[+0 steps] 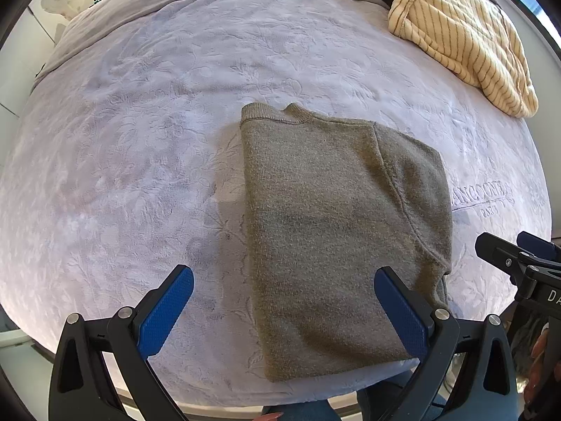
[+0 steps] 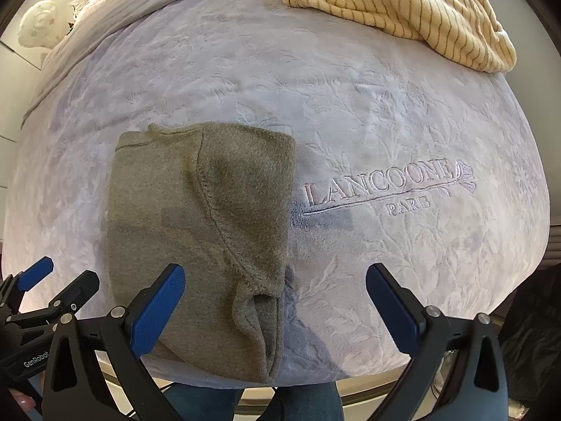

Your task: Fold small clothes

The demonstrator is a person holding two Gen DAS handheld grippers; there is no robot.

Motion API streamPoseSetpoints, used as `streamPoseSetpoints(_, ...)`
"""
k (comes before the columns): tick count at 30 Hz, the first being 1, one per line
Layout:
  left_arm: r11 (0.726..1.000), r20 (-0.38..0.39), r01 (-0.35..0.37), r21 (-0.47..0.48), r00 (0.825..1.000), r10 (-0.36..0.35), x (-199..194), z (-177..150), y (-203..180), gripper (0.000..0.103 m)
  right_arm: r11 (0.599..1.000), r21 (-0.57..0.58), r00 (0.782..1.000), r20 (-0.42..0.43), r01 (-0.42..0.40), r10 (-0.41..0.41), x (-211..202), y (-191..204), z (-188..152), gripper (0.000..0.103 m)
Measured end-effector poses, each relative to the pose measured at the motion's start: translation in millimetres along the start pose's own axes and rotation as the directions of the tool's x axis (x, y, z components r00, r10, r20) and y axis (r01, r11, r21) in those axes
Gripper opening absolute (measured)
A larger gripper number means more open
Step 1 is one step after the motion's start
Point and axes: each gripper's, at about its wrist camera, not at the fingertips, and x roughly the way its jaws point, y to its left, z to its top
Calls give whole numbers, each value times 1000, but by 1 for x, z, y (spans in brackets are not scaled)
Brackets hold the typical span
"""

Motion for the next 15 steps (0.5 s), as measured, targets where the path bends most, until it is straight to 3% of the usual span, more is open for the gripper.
streamPoseSetpoints(15, 1000, 3, -3, 2, 1000, 3, -2, -2, 0, 103, 1000, 8, 1000, 1, -7, 7, 0, 2, -4, 103)
